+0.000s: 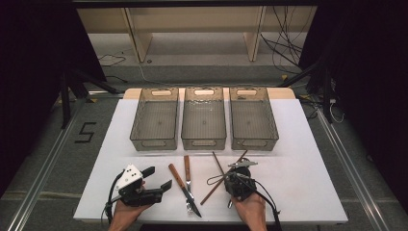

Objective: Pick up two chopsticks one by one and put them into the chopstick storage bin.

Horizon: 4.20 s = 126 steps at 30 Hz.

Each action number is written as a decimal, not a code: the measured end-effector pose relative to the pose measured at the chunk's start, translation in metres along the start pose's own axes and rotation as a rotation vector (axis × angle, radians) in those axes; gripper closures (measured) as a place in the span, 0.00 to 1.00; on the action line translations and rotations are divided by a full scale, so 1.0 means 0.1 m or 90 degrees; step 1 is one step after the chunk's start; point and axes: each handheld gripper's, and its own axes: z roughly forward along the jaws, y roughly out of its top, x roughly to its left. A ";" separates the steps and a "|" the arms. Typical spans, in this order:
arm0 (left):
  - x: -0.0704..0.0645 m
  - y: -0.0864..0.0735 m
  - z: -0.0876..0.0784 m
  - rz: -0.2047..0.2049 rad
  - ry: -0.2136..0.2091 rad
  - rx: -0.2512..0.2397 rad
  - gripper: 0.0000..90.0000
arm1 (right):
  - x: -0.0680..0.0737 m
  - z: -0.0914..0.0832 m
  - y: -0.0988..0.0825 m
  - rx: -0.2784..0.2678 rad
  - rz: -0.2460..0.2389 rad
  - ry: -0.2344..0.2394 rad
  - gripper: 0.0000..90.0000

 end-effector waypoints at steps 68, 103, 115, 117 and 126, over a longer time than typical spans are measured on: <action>0.06 0.79 0.29 -0.166 -0.075 -0.008 0.33 | 0.65 -0.41 0.72 -0.175 -0.178 0.199 0.95; 0.18 0.86 0.41 -0.324 -0.247 -0.015 0.92 | 0.78 -0.40 0.62 -0.239 -0.198 0.208 0.94; 0.36 1.14 0.30 -0.265 -0.180 -0.006 0.95 | 0.45 -0.61 0.54 -0.241 -0.178 0.236 0.60; 0.41 1.23 0.29 -0.255 -0.167 -0.005 0.95 | 0.36 -0.64 0.52 -0.243 -0.176 0.229 0.53; 0.73 1.61 0.20 -0.237 -0.113 -0.007 0.95 | -0.01 -0.67 0.36 -0.249 -0.161 0.195 0.39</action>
